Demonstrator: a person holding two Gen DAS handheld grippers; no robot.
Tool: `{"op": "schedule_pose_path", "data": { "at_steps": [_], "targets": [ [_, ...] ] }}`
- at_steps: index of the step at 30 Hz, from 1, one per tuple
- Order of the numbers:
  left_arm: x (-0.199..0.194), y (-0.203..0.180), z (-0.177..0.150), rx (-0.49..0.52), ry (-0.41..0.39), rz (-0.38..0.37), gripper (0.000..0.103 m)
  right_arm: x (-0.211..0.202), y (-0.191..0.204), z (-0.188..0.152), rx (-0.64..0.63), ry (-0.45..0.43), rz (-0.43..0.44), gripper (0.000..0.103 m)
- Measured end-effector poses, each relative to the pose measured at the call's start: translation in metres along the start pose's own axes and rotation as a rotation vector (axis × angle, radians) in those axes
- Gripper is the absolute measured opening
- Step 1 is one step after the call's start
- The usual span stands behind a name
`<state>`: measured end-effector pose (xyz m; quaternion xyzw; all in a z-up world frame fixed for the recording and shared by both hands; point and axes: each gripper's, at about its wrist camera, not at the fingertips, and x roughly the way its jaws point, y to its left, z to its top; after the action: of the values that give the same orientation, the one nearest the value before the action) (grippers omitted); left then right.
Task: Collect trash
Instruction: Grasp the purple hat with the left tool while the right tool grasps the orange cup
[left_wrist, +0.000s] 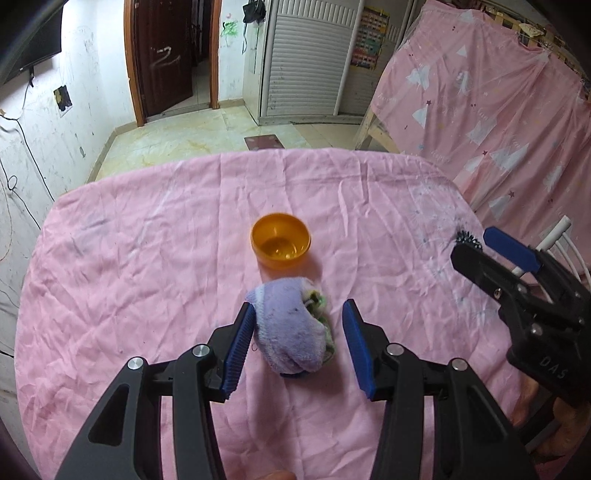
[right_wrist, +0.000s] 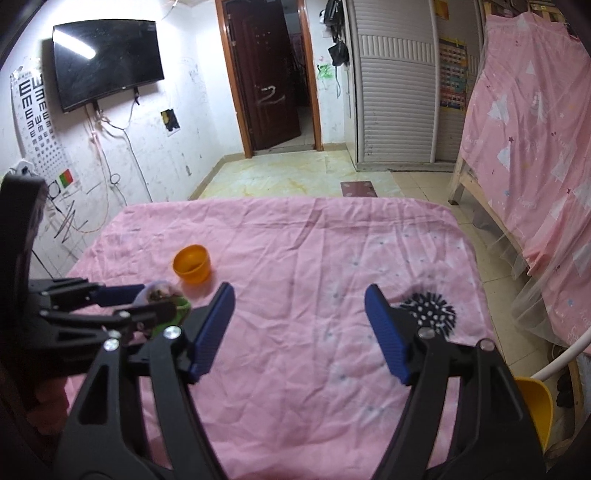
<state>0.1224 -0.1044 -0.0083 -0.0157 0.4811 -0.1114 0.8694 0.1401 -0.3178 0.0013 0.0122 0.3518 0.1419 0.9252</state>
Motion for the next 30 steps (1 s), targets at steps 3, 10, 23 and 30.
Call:
{"op": "schedule_pose_path", "data": {
  "at_steps": [3,10,23,30],
  "targets": [
    [-0.001,0.003,-0.003,0.005,-0.004,-0.024,0.023,0.006,0.008,0.003,-0.016,0.007,0.005,0.075],
    [-0.014,0.022,-0.005,-0.043,-0.028,-0.062,0.014,0.026,0.036,0.014,-0.069,0.039,0.033,0.075],
    [-0.059,0.071,-0.002,-0.098,-0.118,-0.060,0.014,0.071,0.091,0.029,-0.157,0.121,0.090,0.075],
    [-0.068,0.094,-0.001,-0.128,-0.141,-0.049,0.014,0.096,0.101,0.027,-0.175,0.179,0.081,0.075]
  ]
}}
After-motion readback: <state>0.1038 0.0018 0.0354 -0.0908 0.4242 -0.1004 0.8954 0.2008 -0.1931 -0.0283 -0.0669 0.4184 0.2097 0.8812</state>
